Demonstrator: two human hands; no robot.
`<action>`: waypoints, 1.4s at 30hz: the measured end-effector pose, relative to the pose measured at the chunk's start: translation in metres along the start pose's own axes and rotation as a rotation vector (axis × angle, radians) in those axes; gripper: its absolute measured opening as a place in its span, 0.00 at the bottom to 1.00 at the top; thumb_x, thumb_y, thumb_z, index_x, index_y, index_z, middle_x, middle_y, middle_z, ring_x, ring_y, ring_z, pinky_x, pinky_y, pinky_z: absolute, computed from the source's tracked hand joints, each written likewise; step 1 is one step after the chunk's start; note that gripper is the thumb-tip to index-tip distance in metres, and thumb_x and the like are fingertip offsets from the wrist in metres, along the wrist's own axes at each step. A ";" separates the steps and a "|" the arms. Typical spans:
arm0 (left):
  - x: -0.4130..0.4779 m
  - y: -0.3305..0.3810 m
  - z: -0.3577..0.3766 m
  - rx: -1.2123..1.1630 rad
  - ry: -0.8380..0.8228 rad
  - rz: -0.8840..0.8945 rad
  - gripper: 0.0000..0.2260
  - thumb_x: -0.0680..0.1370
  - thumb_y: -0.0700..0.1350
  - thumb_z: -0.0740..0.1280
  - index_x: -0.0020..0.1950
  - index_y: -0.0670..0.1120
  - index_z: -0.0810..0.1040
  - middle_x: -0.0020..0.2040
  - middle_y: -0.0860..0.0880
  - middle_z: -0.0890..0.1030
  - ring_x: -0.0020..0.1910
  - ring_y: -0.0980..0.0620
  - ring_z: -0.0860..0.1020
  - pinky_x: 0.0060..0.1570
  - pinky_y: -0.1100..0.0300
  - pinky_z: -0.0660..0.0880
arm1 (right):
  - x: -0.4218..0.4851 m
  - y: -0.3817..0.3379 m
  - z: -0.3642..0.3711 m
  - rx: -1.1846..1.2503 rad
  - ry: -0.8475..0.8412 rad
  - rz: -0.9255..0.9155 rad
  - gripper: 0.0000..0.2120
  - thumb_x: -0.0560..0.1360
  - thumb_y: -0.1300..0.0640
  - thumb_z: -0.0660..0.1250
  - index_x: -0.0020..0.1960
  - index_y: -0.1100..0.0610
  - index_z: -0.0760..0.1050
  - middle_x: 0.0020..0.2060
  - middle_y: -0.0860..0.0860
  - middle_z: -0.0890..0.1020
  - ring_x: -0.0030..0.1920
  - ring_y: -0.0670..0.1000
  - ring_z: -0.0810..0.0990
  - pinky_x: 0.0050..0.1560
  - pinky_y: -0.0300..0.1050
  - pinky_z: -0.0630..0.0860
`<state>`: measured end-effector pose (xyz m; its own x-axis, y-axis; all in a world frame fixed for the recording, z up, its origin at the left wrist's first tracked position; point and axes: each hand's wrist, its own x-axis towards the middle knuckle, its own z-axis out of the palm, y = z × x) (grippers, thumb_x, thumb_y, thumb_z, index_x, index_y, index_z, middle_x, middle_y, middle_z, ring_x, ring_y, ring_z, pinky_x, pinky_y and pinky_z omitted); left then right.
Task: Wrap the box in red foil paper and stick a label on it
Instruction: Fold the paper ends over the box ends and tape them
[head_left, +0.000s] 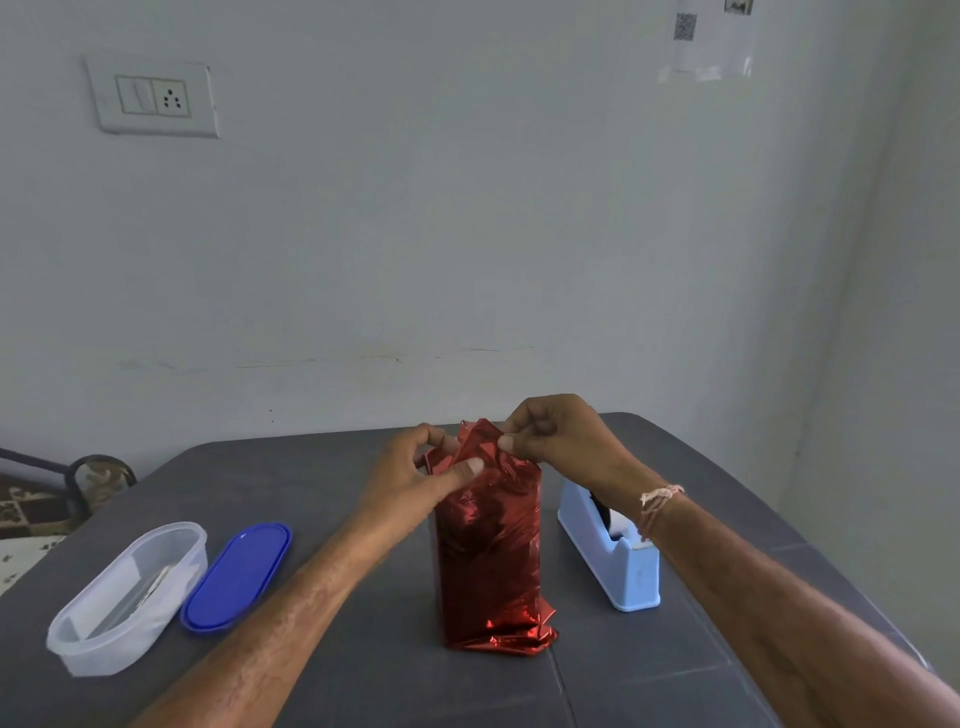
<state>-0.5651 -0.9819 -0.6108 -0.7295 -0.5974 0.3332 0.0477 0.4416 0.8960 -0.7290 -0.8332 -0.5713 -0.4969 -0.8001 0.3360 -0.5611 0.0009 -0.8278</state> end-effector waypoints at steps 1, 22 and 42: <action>-0.001 0.000 0.000 -0.005 0.011 0.003 0.14 0.71 0.52 0.79 0.51 0.49 0.81 0.53 0.57 0.84 0.58 0.63 0.79 0.56 0.63 0.72 | 0.000 0.000 -0.001 0.014 -0.010 0.010 0.05 0.74 0.61 0.78 0.48 0.60 0.84 0.41 0.60 0.87 0.40 0.49 0.85 0.52 0.44 0.82; 0.004 -0.008 -0.003 -0.169 -0.039 -0.214 0.31 0.69 0.53 0.79 0.68 0.51 0.71 0.54 0.47 0.84 0.55 0.51 0.83 0.52 0.59 0.76 | 0.012 0.014 0.002 0.068 -0.027 0.113 0.06 0.74 0.59 0.78 0.45 0.61 0.86 0.43 0.56 0.88 0.42 0.46 0.84 0.45 0.35 0.78; 0.029 -0.006 0.012 -0.235 -0.029 -0.360 0.34 0.63 0.53 0.83 0.65 0.49 0.74 0.59 0.45 0.79 0.55 0.49 0.80 0.46 0.59 0.77 | 0.007 0.025 0.017 0.120 0.060 0.139 0.05 0.76 0.58 0.76 0.48 0.59 0.87 0.37 0.51 0.87 0.39 0.45 0.84 0.44 0.37 0.79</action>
<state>-0.5949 -0.9942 -0.6096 -0.7470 -0.6646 -0.0180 -0.0615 0.0421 0.9972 -0.7354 -0.8491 -0.5967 -0.6050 -0.7598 0.2381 -0.4034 0.0347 -0.9144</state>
